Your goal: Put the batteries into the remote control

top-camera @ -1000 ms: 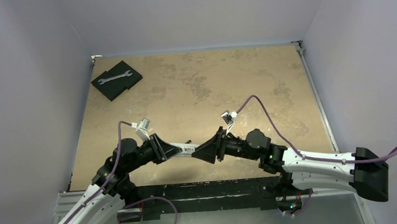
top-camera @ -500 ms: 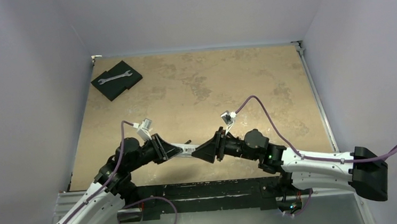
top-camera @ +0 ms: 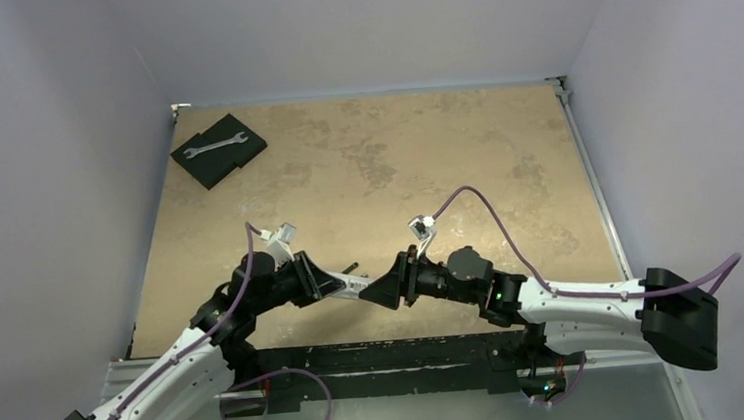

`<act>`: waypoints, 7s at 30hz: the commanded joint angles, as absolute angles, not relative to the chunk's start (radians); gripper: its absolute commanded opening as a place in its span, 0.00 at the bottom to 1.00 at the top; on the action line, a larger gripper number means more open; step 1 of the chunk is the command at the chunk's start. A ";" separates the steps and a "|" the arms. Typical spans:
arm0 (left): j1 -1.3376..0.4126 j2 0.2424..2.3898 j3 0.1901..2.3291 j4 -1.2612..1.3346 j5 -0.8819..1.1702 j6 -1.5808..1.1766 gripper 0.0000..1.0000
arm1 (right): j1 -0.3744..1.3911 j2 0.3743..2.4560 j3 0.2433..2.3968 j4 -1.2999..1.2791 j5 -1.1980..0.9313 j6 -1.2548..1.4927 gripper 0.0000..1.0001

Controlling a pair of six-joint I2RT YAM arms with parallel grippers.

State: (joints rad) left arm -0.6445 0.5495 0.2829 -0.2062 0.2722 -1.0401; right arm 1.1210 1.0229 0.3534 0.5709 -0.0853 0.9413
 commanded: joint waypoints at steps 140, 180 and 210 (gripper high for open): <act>-0.649 0.805 0.137 -0.095 0.221 -1.006 0.59 | 1.055 0.835 0.438 0.004 0.086 0.679 0.71; -0.650 1.076 0.628 -0.448 0.051 -0.832 0.62 | 1.055 1.217 0.845 -0.218 0.102 -0.084 0.75; -0.650 0.788 0.935 -0.780 -0.153 -0.544 0.61 | 1.020 1.520 1.010 -0.291 -0.036 -0.452 0.64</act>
State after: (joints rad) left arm -0.6487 0.8417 0.9131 -0.7849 -0.1154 -0.6090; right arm 1.0370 1.4700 0.9424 -0.2775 0.0067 -0.3588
